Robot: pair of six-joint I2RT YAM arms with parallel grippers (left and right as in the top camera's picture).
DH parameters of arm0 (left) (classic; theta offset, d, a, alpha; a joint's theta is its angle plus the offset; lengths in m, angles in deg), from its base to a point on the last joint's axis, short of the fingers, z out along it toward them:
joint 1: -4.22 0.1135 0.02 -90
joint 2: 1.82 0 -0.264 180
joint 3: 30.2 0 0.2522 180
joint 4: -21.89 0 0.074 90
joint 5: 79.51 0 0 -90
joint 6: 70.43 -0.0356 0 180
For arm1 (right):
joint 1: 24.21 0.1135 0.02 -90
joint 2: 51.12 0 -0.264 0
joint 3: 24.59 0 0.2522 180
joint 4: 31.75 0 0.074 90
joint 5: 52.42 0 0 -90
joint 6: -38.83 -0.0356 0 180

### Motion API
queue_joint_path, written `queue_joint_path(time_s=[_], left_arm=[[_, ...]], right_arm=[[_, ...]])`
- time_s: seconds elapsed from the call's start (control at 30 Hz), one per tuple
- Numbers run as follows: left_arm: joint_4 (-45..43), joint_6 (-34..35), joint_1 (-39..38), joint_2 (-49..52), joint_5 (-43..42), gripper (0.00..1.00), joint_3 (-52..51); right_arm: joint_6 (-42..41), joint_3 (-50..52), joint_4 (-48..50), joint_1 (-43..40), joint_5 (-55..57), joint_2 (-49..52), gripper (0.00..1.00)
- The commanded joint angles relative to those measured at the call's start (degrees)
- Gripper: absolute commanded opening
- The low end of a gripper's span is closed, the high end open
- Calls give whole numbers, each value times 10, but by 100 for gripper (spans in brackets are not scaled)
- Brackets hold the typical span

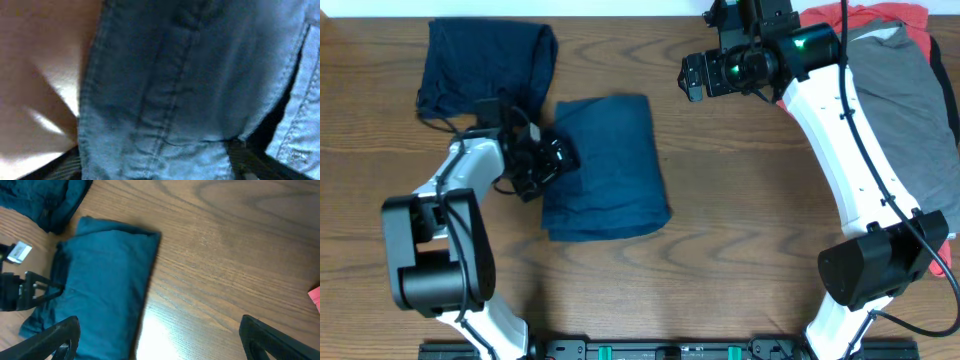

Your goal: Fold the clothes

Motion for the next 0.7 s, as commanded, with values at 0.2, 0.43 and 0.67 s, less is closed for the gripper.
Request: queue_joint_path(time_s=[0.2,0.43,0.67], left_arm=[[-100,-23,-75,151,87,47,-28],[-130,-63,-89,165,87,6,-28],[-103,-67,-84,147,82,6,-3]], right_arm=[[10,0,0,-3,7,3,99],[12,0,-3,-3,9,3,99],[12,0,-10,-6,9,3,99]])
